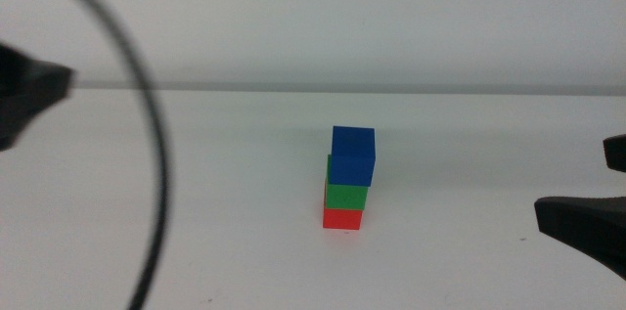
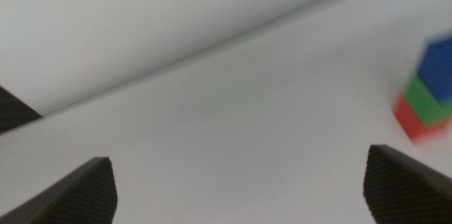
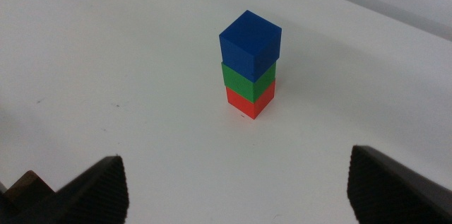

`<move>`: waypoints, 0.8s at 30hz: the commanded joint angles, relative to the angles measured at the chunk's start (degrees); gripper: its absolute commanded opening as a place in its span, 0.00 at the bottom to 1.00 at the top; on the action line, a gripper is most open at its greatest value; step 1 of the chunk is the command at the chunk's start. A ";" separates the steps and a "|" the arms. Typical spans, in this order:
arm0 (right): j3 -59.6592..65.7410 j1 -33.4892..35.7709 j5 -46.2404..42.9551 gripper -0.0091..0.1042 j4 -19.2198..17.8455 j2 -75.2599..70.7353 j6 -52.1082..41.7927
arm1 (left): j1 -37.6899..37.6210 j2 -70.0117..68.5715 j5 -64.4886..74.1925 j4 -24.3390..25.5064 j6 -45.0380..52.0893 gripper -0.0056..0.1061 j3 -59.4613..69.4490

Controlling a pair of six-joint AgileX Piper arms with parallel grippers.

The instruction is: Stack red cubes first, then green, then blue cubes in a specific spot.

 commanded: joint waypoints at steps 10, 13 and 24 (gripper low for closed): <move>0.11 -0.34 -0.46 0.81 -0.04 -0.21 -0.02 | 15.58 -18.70 -11.51 -8.79 1.70 0.89 11.49; 0.11 -0.34 -0.46 0.81 -0.04 -0.21 -0.02 | 15.58 -20.54 -11.51 -8.79 1.81 0.89 11.49; 0.11 -0.34 -0.46 0.81 -0.04 -0.21 -0.02 | 15.58 -22.11 -12.26 -8.91 1.94 0.89 12.01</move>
